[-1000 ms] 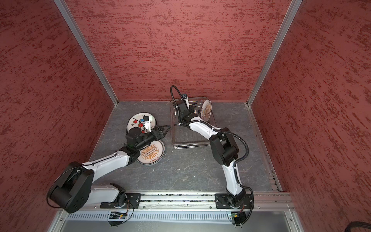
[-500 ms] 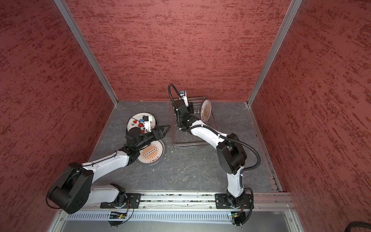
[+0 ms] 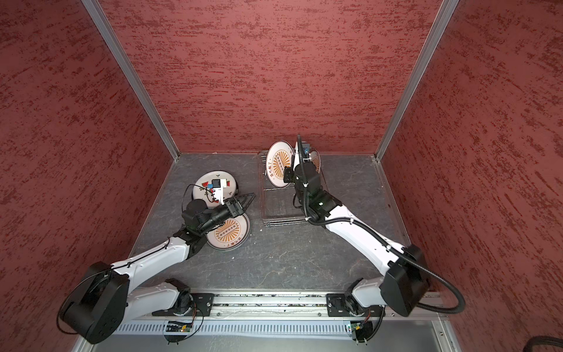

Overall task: Unload the plates from the dish rack
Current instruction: Pick up the plate from the dish rack, then place the plate among the plates.

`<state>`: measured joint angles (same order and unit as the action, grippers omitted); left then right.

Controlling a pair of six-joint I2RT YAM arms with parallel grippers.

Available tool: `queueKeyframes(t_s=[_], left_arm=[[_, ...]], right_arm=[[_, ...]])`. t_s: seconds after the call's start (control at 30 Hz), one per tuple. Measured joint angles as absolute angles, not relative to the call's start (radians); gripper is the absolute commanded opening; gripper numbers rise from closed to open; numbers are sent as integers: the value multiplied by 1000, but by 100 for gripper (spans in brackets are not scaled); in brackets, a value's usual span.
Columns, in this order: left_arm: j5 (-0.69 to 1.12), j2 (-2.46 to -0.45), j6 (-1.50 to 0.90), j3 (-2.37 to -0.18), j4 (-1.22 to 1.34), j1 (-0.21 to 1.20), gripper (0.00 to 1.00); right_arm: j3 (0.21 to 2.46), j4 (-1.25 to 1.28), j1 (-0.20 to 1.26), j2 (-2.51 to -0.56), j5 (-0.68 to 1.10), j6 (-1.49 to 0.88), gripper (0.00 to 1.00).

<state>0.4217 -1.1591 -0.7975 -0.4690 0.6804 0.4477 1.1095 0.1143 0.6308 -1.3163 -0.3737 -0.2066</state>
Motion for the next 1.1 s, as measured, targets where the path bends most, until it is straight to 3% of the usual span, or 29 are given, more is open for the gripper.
queueKeyframes(t_s=[0.4, 0.5, 0.7, 0.87, 1.1], left_arm=[[331, -1074, -770, -460, 643, 609, 97], [315, -1104, -765, -485, 635, 632, 85], [289, -1161, -778, -518, 648, 663, 35], [284, -1189, -805, -521, 661, 667, 15], [291, -1249, -836, -553, 659, 667, 21]], right_arm=[[752, 235, 431, -995, 201, -499, 0], [694, 286, 408, -973, 297, -557, 0], [621, 369, 363, -968, 407, -638, 0], [596, 402, 348, -974, 421, -650, 0], [568, 473, 344, -1018, 440, -661, 0]])
